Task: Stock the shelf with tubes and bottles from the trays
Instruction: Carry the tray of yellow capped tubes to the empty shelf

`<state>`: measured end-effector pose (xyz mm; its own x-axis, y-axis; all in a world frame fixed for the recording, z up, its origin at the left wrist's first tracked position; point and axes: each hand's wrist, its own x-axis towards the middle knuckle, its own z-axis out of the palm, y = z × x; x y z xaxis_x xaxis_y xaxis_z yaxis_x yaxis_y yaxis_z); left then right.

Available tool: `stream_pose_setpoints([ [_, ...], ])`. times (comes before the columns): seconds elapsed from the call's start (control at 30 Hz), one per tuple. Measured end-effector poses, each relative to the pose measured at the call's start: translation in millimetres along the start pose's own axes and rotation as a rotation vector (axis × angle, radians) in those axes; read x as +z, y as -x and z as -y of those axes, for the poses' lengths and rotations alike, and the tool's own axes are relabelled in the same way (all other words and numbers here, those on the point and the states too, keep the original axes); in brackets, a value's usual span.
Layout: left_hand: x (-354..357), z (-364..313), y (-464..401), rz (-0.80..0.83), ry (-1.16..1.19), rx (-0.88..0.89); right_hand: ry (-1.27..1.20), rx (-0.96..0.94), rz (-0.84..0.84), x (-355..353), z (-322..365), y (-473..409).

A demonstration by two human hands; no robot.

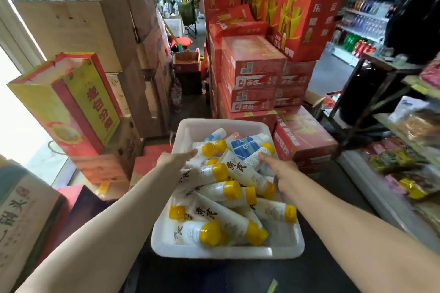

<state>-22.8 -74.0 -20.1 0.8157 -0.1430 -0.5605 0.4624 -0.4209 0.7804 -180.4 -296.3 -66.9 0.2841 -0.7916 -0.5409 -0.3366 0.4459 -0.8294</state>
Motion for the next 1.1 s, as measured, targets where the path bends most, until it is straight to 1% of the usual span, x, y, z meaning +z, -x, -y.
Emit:
stream_pose_setpoints([
  [0.07, 26, 5, 27, 0.046, -0.011, 0.044, -0.035, -0.024, -0.031, -44, -9, 9],
  [0.17, 73, 18, 67, 0.131, -0.071, 0.07, -0.108, 0.001, -0.085, -118, -26, 23],
  [0.33, 165, 70, 133, 0.319, -0.114, 0.051, -0.191, 0.016, -0.201, -259, -75, 57],
  [0.43, 228, 111, 175, 0.397, -0.175, 0.036, -0.23, 0.08, -0.276, -353, -135, 58],
  [0.5, 277, 144, 197, 0.488, -0.232, 0.009, -0.281, 0.106, -0.324, -426, -199, 34],
  [0.6, 331, 181, 269, 0.592, -0.342, 0.056, -0.349, 0.17, -0.476, -526, -288, 32],
  [0.67, 363, 206, 320, 0.672, -0.419, 0.09, -0.406, 0.205, -0.593, -577, -331, 66],
  [0.73, 393, 232, 365, 0.735, -0.488, 0.102, -0.474, 0.225, -0.675, -608, -348, 125],
  [0.77, 411, 246, 385, 0.777, -0.531, 0.117, -0.515, 0.236, -0.727, -615, -340, 162],
  [0.83, 447, 271, 424, 0.889, -0.623, 0.128, -0.61, 0.266, -0.831, -634, -348, 214],
  [0.93, 531, 336, 452, 1.022, -0.795, 0.159, -0.74, 0.284, -0.976, -679, -396, 264],
  [1.0, 552, 357, 504, 1.133, -0.91, 0.191, -0.808, 0.291, -1.09, -701, -413, 299],
  [1.07, 546, 354, 579, 1.254, -0.983, 0.239, -0.861, 0.348, -1.219, -721, -422, 332],
  [1.1, 556, 364, 604, 1.295, -1.029, 0.241, -0.893, 0.37, -1.274, -731, -430, 345],
])
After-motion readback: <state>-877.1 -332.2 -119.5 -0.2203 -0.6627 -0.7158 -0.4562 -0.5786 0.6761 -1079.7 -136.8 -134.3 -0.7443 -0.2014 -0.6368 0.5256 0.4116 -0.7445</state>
